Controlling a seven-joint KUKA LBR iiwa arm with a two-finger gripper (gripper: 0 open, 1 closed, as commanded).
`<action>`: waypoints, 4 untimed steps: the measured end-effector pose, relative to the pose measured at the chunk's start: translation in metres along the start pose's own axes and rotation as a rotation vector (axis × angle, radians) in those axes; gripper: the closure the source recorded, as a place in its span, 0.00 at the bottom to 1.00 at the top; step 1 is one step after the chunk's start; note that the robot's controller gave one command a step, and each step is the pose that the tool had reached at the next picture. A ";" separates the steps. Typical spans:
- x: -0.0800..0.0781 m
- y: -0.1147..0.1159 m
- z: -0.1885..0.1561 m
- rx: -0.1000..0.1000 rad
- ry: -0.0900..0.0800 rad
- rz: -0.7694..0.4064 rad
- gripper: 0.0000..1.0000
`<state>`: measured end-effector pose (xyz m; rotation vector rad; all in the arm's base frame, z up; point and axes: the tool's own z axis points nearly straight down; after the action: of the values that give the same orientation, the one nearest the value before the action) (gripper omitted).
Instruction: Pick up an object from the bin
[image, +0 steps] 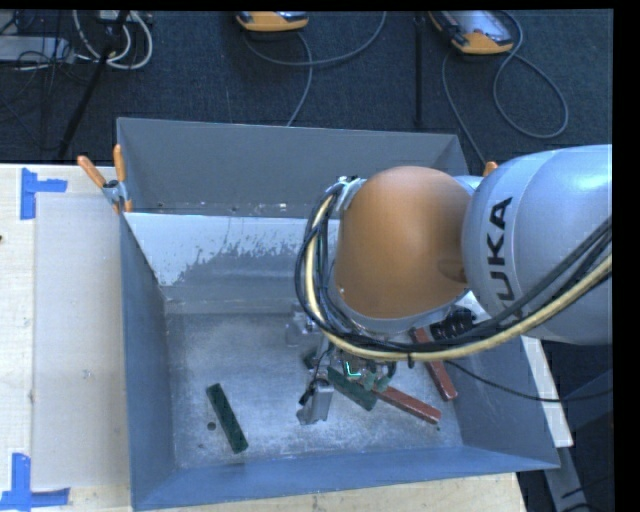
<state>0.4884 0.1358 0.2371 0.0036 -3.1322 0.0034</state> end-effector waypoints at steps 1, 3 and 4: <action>0.002 -0.009 0.139 0.000 0.000 -0.168 0.00; -0.018 -0.284 0.137 0.003 -0.011 -0.683 0.00; 0.013 -0.255 0.158 0.005 -0.021 -0.819 0.00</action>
Offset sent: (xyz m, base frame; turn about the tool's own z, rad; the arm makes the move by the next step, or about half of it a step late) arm -0.0005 -0.0088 -0.1339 -0.1678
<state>0.4749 -0.1200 0.0800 1.2586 -2.8907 0.0046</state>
